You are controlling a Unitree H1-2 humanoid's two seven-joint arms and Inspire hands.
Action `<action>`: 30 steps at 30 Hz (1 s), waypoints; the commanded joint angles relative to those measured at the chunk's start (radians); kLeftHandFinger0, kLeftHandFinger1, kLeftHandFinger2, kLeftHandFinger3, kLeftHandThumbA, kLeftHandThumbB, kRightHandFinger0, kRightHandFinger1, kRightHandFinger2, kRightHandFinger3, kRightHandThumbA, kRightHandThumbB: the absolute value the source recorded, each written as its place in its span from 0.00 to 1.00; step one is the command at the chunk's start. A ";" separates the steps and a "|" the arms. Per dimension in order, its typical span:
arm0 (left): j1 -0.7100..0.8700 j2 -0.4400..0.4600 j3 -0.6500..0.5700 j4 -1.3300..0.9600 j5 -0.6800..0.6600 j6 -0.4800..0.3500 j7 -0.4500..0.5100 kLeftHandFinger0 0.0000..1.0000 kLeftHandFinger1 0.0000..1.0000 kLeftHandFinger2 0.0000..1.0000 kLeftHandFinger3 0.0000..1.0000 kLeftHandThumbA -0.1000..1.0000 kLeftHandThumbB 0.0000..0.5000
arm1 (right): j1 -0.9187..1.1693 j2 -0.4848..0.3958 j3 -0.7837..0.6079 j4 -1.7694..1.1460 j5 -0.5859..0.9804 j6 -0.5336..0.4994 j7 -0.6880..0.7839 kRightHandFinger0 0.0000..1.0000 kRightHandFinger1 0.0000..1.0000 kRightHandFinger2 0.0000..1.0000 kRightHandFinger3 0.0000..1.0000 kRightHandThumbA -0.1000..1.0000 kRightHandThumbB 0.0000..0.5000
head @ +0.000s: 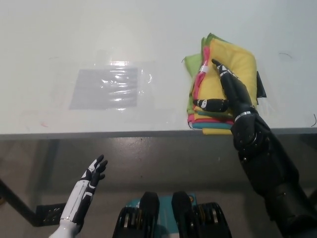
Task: A stack of folded microfibre clothes with a single fold is kept infront of the robot. the robot uses its right hand to grab one end of the clothes and pulla it away from the other end to unfold
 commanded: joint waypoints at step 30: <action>-0.066 0.015 -0.006 -0.007 0.013 -0.028 -0.010 1.00 1.00 1.00 1.00 1.00 0.51 | -0.072 -0.033 -0.046 0.140 0.101 -0.112 -0.289 0.05 0.47 0.81 0.88 0.00 0.38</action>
